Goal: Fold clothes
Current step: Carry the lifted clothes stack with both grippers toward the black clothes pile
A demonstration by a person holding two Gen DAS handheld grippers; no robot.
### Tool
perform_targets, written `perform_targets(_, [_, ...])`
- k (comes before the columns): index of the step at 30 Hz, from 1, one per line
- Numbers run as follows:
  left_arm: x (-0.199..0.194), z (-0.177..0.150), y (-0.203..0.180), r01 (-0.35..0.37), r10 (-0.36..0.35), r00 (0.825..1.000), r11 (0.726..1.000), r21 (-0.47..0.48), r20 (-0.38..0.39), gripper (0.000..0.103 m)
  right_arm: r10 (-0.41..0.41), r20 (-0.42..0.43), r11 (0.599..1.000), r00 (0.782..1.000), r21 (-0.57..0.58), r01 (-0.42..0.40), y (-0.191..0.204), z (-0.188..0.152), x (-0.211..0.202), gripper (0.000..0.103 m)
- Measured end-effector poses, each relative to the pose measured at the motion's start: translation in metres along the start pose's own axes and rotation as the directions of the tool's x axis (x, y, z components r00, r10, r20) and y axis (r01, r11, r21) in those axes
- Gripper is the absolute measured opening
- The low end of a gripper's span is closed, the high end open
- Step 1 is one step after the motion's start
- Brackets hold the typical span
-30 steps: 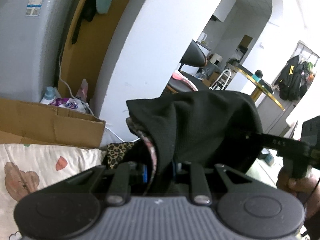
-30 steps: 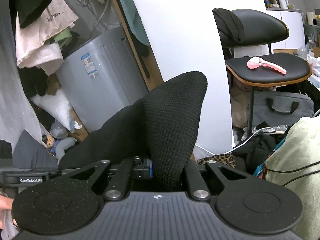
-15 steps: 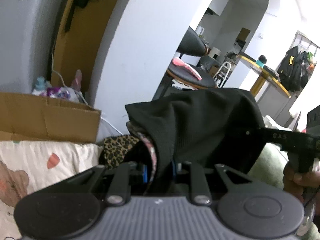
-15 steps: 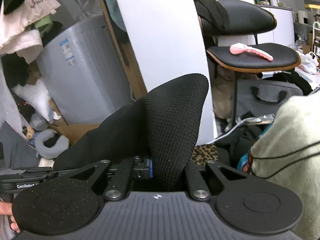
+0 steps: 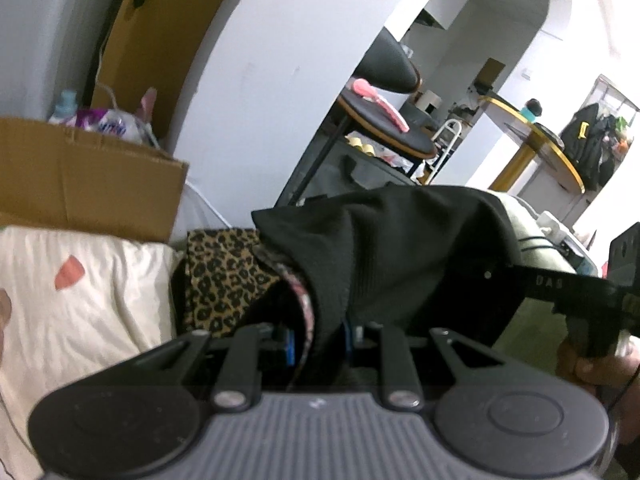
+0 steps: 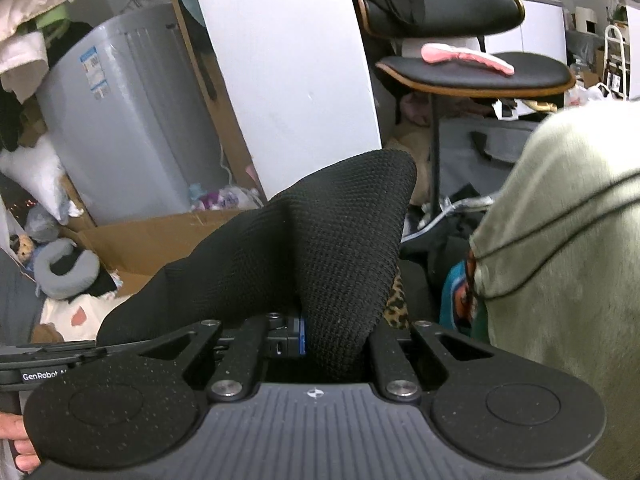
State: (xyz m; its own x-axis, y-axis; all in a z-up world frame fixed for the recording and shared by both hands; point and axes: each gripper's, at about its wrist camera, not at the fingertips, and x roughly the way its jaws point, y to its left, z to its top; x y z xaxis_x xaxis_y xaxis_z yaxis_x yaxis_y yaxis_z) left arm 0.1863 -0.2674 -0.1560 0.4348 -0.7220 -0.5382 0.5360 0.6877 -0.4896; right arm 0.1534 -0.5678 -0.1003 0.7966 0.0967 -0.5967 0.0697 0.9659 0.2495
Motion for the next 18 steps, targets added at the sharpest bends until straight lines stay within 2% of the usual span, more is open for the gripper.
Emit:
perform_targets(8, [0.028, -0.025, 0.011, -0.016, 0.015, 1.0, 0.999, -0.028, -0.011, 0.022, -0.025, -0.031, 1.0, 0.999, -0.009, 0.025, -0.017, -0.025, 0.03, 0.009])
perform_targets(12, [0.048, -0.03, 0.023, -0.025, 0.024, 1.0, 0.999, -0.043, -0.009, 0.022, -0.018, -0.04, 0.999, 0.999, 0.028, 0.019, -0.029, -0.03, 0.053, 0.009])
perform_targets(18, [0.085, -0.03, 0.049, -0.023, 0.023, 1.0, 0.998, -0.057, -0.001, 0.022, -0.039, -0.041, 0.999, 0.998, 0.003, 0.039, -0.037, -0.032, 0.098, 0.009])
